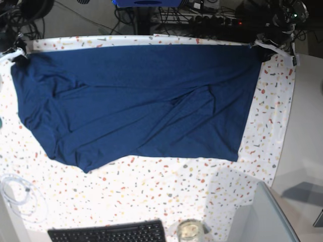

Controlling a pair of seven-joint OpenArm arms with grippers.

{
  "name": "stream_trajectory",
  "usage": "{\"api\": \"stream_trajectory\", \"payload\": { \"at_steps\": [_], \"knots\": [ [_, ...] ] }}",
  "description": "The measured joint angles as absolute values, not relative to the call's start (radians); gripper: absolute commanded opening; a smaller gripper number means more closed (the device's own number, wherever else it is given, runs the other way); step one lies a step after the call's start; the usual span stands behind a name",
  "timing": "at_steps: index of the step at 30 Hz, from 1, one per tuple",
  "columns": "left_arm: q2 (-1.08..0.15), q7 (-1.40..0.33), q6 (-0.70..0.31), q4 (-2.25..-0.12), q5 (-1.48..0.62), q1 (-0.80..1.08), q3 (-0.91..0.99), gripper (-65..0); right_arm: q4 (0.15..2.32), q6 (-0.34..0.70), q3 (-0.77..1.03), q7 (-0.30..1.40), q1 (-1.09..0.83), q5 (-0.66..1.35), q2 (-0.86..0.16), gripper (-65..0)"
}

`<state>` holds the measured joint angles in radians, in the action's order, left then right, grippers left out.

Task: Layout the t-shirt on the table in an organized manner, then fold the t-shirt properly
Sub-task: 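Drag the held hem with both grippers away from the shirt body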

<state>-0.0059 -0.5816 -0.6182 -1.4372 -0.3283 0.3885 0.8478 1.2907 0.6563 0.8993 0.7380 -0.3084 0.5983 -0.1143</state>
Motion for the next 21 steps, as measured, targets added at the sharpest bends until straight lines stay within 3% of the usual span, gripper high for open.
{"api": "stream_trajectory", "payload": {
  "at_steps": [18,21],
  "knots": [
    [-0.006,-0.581,-0.619,-1.438,-0.321,0.399,0.842,-65.0,1.361,0.656,0.899,0.749,-0.350,0.596,-0.093,-62.6],
    [-0.006,-0.580,-0.618,-1.438,-0.321,0.398,0.842,-65.0,1.361,0.656,0.899,0.750,-0.350,0.596,-0.093,-54.6]
  ]
}}
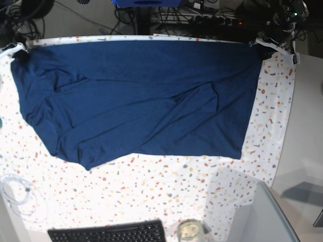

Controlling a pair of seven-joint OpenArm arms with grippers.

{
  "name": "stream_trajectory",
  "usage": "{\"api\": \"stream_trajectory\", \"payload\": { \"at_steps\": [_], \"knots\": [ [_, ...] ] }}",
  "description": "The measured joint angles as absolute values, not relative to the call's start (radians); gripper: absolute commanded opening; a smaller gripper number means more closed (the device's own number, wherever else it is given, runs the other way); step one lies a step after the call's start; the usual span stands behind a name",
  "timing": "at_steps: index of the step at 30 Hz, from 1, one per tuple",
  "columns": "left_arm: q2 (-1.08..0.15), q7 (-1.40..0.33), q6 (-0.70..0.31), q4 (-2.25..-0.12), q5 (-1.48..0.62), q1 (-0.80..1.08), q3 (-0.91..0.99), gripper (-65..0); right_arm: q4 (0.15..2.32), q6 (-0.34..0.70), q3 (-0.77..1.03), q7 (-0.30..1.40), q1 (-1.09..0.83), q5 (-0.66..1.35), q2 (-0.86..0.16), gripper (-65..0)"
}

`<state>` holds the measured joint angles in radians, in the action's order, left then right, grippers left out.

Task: Layout the t-shirt on the table in an organized manner, then fold the t-shirt properly
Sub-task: 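Drag the held hem with both grippers away from the shirt body, then release the hem and move both grippers to the shirt's side edges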

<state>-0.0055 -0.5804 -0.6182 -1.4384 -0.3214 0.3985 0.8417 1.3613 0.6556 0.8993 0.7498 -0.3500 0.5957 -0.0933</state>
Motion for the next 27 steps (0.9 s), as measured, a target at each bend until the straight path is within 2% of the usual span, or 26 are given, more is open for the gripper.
{"api": "stream_trajectory", "payload": {
  "at_steps": [1,5,6,8,9,13,17,22,24,27],
  "knots": [
    [-0.006,-0.581,-0.618,-1.438,-0.321,0.399,0.842,-63.7,1.361,0.656,0.899,0.750,-0.350,0.595,-0.093,-48.3],
    [-0.006,-0.580,-0.614,-1.439,-0.321,0.399,0.844,-29.1,1.361,0.656,0.907,0.750,-0.349,0.596,-0.093,-23.0],
    [-0.006,-0.581,-0.614,-1.439,-0.321,0.398,0.845,-21.6,1.361,0.656,0.925,0.750,-0.348,0.598,-0.092,-18.2],
    [-0.006,-0.580,-0.614,-1.450,-0.321,0.399,0.846,-11.2,1.362,0.656,0.966,0.749,-0.347,0.598,-0.087,-14.7],
    [-0.006,-0.580,-0.614,-1.458,-0.321,0.399,0.848,-9.4,1.365,0.656,0.982,0.746,-0.347,0.597,-0.082,-14.7],
    [-0.018,-0.581,-0.615,-1.472,-0.322,0.397,0.849,-9.4,1.424,0.655,1.005,0.746,-0.349,0.595,-0.072,-14.4],
    [-0.049,-0.588,-0.611,-1.505,-0.318,0.368,0.863,-9.4,1.471,0.654,0.981,0.755,-0.321,0.587,-0.125,-14.3],
    [-0.076,-0.585,-0.606,-1.546,-0.321,0.316,0.933,-9.4,1.424,0.644,0.761,0.742,-0.153,0.603,-0.257,-14.3],
    [-0.095,-0.585,-0.572,-1.549,-0.321,0.307,0.947,-9.4,1.336,0.596,0.664,0.734,-0.052,0.606,-0.303,-14.3],
    [-0.122,-0.587,-0.572,-1.549,-0.317,0.304,0.946,-9.4,1.126,0.566,0.496,0.657,0.111,0.593,-0.381,-14.3]
  ]
}}
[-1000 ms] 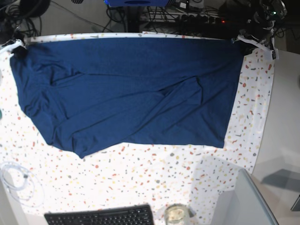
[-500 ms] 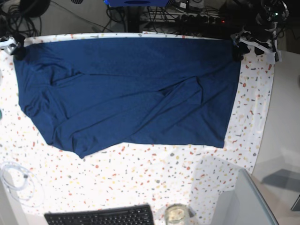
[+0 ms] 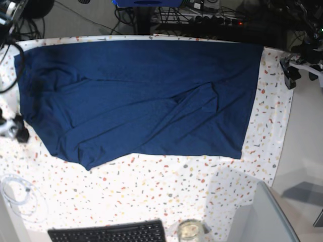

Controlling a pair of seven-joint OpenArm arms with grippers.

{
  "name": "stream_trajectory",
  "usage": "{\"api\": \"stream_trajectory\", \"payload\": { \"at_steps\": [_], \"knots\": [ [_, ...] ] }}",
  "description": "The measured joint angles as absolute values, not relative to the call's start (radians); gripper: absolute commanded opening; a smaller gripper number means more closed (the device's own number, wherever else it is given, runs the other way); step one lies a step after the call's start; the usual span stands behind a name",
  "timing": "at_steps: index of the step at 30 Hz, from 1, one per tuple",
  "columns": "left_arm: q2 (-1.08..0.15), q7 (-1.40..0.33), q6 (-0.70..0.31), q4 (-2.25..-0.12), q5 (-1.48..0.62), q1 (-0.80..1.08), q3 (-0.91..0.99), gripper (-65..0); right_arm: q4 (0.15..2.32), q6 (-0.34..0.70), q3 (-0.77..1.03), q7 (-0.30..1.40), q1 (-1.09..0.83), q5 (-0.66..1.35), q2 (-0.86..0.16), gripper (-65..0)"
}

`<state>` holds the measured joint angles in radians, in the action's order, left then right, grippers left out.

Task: Layout the t-shirt on the table in an organized manner, then fold the t-shirt properly
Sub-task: 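Release the hem and move both grippers to the shirt's side edges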

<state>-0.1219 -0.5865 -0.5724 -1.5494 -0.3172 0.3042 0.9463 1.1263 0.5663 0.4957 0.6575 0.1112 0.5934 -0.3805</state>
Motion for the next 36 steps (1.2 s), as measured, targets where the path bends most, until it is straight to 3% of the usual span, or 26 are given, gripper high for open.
{"api": "stream_trajectory", "payload": {
  "at_steps": [6,11,16,22,26,32,36],
  "knots": [
    [-0.113,-0.588,-0.575,-1.545,-0.318,0.326,0.947,-9.4,0.587,0.573,0.118,0.398,0.475,0.603,-0.413,-14.3],
    [-0.117,-0.588,-0.573,-1.538,-0.316,0.348,0.947,-9.4,0.287,0.558,-0.117,0.178,0.614,0.598,-0.391,-14.0],
    [-0.117,-0.588,-0.574,-1.527,-0.318,0.345,0.947,-9.4,0.212,0.408,-0.283,0.058,0.645,0.600,-0.355,-4.1],
    [-0.115,-0.588,-0.573,-1.525,-0.318,0.338,0.945,-9.4,0.209,0.373,-0.312,-0.030,0.583,0.609,-0.333,-7.4],
    [-0.114,-0.588,-0.573,-1.525,-0.318,0.336,0.945,-9.4,0.209,0.355,-0.312,-0.012,0.587,0.606,-0.335,-18.6],
    [-0.114,-0.588,-0.573,-1.525,-0.318,0.336,0.945,-9.4,0.209,0.351,-0.312,-0.003,0.581,0.605,-0.336,-51.6],
    [-0.126,-0.588,-0.572,-1.524,-0.317,0.339,0.870,-9.5,0.214,0.352,-0.312,-0.004,0.575,0.603,-0.333,-63.3]
  ]
}}
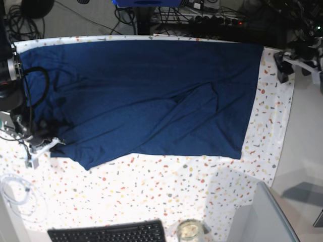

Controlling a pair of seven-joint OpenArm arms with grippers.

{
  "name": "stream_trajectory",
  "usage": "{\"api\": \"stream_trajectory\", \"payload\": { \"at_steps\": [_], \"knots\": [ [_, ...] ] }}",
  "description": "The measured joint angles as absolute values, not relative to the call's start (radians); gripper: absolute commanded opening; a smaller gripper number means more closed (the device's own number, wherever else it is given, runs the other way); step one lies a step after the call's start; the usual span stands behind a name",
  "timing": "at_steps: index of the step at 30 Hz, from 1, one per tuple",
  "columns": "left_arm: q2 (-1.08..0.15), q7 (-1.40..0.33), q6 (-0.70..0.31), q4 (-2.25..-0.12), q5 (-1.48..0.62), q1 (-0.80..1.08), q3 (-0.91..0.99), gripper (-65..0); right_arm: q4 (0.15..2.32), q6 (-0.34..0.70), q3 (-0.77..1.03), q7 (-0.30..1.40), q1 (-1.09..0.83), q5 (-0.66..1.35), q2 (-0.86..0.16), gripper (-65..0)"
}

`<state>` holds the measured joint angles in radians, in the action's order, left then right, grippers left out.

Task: Layout the t-shirt on the table in an organized manner, then fold the t-shirt properly
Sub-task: 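Release the hem and move both grippers to the shirt's side edges, then grasp the shirt's side edges with both grippers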

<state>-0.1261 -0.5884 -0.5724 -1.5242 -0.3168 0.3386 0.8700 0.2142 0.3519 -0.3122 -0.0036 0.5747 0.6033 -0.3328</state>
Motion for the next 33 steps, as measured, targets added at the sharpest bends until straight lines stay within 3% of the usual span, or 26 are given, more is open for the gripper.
{"api": "stream_trajectory", "payload": {
  "at_steps": [4,9,15,20,27,29,33],
  "knots": [
    [-0.154,-0.590,-0.550,-1.494,-0.321,0.297,0.741,-9.5,0.268,0.352,-0.311,0.007,0.559,0.603,-0.336,-65.0],
    [-0.223,-0.588,-0.397,-1.382,-0.319,0.127,0.558,-9.5,0.428,0.355,-0.312,0.047,0.483,0.604,-0.346,-65.0],
    [-0.270,-0.579,-0.306,-1.091,-0.322,-0.154,0.358,-9.5,0.607,0.352,-0.310,0.136,0.427,0.607,-0.377,-65.0],
    [-0.297,-0.517,-0.295,-0.706,-0.319,-0.369,0.223,-9.5,0.696,0.351,-0.310,0.160,0.395,0.610,-0.383,-65.0],
    [-0.297,-0.376,-0.291,-0.600,-0.330,-0.406,0.122,-9.9,0.707,0.349,-0.310,0.170,0.394,0.607,-0.402,-65.0],
    [-0.290,-0.358,-0.285,-0.603,-0.329,-0.395,0.123,-14.0,0.707,0.349,-0.310,0.170,0.393,0.607,-0.399,-65.0],
    [-0.284,-0.356,-0.285,-0.660,-0.339,-0.344,0.125,-33.9,0.707,0.350,-0.310,0.170,0.393,0.607,-0.400,-65.0]
  ]
}}
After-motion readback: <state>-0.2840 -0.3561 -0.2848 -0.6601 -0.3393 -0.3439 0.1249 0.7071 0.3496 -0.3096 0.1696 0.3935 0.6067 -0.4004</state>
